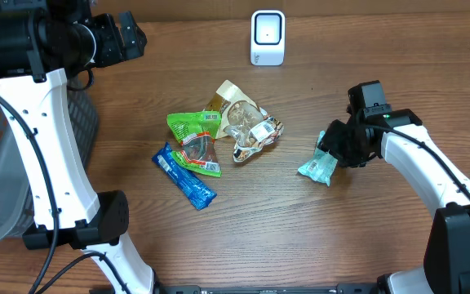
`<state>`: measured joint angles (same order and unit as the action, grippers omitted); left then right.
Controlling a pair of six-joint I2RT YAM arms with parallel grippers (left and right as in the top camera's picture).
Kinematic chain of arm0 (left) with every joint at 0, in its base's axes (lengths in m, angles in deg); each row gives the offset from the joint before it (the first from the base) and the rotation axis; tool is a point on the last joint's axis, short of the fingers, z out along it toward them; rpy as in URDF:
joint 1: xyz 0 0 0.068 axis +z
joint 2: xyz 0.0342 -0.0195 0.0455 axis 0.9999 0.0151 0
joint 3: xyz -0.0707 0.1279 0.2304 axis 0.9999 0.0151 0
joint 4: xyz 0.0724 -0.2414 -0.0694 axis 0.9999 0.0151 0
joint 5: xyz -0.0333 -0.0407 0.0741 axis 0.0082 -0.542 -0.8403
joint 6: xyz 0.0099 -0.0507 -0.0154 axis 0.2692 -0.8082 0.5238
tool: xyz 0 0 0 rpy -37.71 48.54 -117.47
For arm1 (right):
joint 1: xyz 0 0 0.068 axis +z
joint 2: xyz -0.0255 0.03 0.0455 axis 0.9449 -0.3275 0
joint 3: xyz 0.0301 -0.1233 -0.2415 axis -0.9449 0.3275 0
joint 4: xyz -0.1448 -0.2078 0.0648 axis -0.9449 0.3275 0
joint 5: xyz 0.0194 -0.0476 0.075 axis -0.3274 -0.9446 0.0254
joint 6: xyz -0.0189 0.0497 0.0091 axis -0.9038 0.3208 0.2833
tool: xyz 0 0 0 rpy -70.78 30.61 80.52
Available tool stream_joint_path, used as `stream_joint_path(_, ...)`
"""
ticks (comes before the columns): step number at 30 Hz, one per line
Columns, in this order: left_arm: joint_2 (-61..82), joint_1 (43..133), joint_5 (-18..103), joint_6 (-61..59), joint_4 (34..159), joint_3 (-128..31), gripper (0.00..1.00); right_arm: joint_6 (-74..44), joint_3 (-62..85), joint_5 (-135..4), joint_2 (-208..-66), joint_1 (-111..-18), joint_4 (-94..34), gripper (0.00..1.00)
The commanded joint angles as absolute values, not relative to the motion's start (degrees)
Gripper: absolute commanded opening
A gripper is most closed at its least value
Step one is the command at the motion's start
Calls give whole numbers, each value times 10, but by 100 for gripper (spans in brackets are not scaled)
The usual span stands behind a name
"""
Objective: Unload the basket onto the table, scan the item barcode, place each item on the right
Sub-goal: 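Carry the pale green packet right and set it on the table, then lower the right gripper and regrasp the pale green packet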
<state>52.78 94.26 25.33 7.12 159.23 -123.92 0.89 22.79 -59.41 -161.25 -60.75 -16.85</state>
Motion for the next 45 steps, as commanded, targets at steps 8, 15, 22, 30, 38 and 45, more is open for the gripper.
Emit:
stream_joint_path(8, 533, 944, 248, 74, 1592, -1238, 100, -362, 207, -558, -1613, -678, -153, 92)
stream_joint_path(15, 533, 944, 248, 74, 1592, -1238, 100, -481, 207, -490, -1684, -684, -258, 84)
stream_joint_path(22, 533, 944, 248, 74, 1592, -1238, 100, -498, 207, -518, -1732, -684, -259, 57)
stream_joint_path(30, 532, 944, 248, 74, 1592, -1238, 100, -311, 176, -533, -1732, -688, -170, 4)
stream_joint_path(38, 532, 944, 248, 74, 1592, -1238, 100, -220, 71, -482, -1732, -757, -83, 58)
stream_joint_path(45, 533, 944, 248, 74, 1592, -1238, 100, -281, 98, -481, -1740, -783, -108, 73)
